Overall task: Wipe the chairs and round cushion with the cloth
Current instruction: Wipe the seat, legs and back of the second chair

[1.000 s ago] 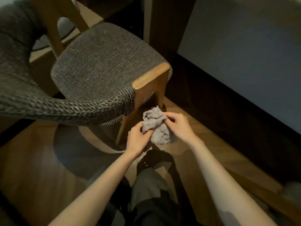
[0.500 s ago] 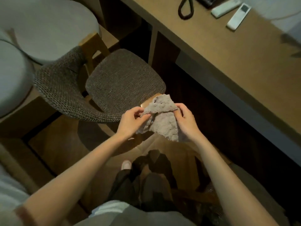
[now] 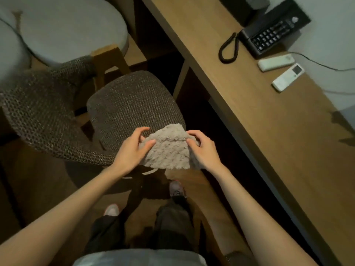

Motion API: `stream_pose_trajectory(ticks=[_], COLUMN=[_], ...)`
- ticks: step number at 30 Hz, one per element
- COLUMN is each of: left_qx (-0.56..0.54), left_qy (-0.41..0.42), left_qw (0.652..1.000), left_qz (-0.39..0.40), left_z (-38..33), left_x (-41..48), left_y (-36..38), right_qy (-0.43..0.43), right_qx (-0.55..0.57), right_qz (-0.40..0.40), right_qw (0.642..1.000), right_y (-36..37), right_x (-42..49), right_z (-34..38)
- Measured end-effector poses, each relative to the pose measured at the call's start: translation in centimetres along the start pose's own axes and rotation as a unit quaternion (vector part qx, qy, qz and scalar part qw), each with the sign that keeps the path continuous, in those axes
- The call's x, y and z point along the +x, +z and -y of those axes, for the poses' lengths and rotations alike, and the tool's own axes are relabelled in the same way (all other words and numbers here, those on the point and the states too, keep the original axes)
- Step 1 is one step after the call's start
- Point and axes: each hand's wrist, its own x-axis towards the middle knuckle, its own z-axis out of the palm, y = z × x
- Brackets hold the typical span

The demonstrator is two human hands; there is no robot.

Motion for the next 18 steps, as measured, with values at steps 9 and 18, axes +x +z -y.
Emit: stream_pose_trajectory(ticks=[9,18], left_qx=[0.305,0.173], left_qy=[-0.083,-0.021], left_qw=[0.943,0.984], left_qz=[0.107,-0.036], left_z=[5.6,6.3], left_x=[3.0,4.2], left_y=[6.2,9.2], right_qy=[-0.098,-0.035], right_qx=[-0.206,0.084], right_qz=[0.246,0.221], right_qw=[0.942,0.971], right_y=[4.2,8.4], right_x=[10.5,9.7], right_z=[-5.9,-12.2])
